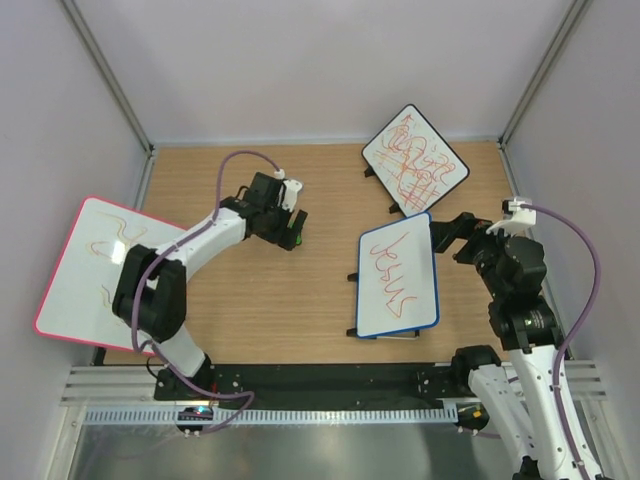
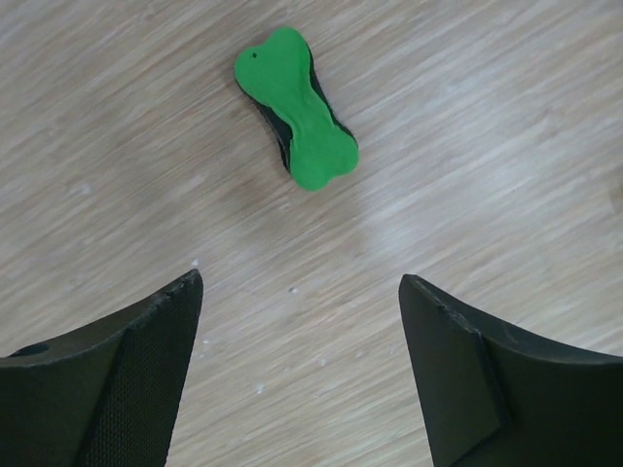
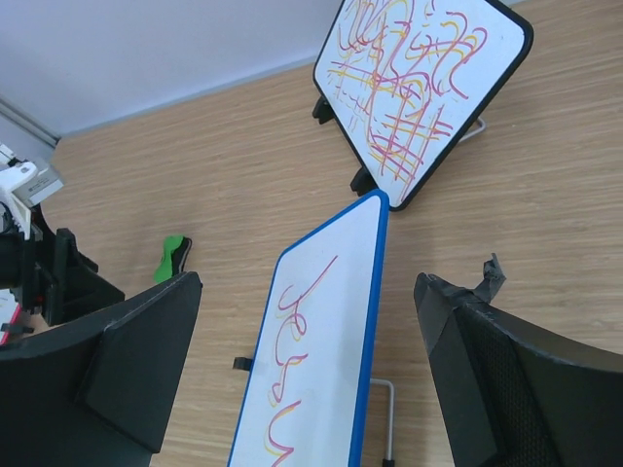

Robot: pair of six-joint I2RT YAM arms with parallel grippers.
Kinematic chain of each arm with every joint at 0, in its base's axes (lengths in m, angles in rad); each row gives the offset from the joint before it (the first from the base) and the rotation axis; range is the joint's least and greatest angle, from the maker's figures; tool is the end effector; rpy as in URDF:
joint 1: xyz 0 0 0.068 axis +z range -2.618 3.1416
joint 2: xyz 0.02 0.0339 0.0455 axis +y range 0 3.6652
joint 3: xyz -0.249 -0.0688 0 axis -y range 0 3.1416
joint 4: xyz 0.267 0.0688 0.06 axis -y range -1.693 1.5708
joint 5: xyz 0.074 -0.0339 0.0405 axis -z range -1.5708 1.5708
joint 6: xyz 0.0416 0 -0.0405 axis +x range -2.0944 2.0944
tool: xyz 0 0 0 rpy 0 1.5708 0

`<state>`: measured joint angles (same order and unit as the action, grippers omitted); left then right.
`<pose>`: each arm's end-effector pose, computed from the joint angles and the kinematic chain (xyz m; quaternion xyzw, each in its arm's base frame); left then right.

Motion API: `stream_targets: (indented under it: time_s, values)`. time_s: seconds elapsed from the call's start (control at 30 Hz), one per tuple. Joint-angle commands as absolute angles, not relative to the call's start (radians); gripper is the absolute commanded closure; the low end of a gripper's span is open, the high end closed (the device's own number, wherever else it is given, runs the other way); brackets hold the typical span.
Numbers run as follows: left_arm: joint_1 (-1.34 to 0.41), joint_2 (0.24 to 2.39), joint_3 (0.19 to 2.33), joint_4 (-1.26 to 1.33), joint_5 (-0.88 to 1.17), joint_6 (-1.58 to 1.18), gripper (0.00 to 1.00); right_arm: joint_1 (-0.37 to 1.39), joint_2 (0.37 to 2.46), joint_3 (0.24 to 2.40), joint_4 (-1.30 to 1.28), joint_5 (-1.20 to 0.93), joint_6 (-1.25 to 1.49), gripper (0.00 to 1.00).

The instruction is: Erase the whiteboard

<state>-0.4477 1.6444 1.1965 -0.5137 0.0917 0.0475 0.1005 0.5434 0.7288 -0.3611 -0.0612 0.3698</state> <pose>0.3328 -0.1640 0.2056 0.2469 0.9205 -0.1024 0.2849 0.1709 0.0198 0.3302 0.0834 0.7618 0.1724 0.6189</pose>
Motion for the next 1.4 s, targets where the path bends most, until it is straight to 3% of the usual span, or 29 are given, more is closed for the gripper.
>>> stream_targets:
  time_s: [0.0,0.17,0.47,1.37]
  values:
    - [-0.485,1.686,1.259,-0.408,-0.047,-0.179,0.19,0.100,0.529,0.758,-0.419,-0.021,0.380,0.00]
    - [-0.491,1.799,1.350,-0.393,-0.172,-0.300,0.28,0.098,0.480,0.730,-0.414,-0.015,0.374,0.00]
    - [-0.529,1.962,1.459,-0.449,-0.196,-0.324,0.37,0.097,0.480,0.726,-0.426,-0.008,0.368,0.00]
    - [-0.555,2.034,1.480,-0.434,-0.245,-0.302,0.55,0.100,0.472,0.715,-0.442,-0.005,0.351,0.00]
